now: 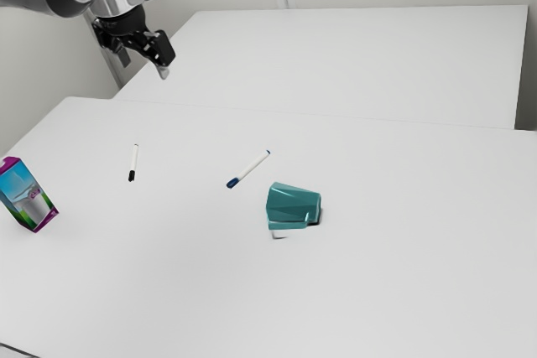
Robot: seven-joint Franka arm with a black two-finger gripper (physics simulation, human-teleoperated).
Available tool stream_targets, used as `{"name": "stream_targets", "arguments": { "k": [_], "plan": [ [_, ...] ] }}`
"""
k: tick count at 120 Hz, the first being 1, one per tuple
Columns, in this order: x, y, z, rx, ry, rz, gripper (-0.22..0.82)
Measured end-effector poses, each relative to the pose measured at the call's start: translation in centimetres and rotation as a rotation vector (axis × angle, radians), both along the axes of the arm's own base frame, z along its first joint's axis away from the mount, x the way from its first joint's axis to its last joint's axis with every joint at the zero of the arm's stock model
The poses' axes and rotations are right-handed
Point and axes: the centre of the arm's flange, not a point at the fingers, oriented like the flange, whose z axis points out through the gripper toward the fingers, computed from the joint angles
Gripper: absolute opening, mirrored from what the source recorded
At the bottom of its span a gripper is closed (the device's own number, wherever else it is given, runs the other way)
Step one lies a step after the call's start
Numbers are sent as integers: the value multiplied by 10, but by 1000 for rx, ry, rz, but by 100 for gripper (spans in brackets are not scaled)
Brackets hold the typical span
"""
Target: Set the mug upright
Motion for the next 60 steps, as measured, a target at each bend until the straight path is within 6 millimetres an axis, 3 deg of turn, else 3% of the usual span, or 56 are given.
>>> {"name": "stream_targets", "arguments": {
  "k": [20, 38, 60],
  "plan": [
    [6, 0, -10, -1, 9, -8, 60],
    [26, -5, -47, -46, 52, -12, 60],
    [39, -18, -100, -291, 138, 33, 60]
  ]
}}
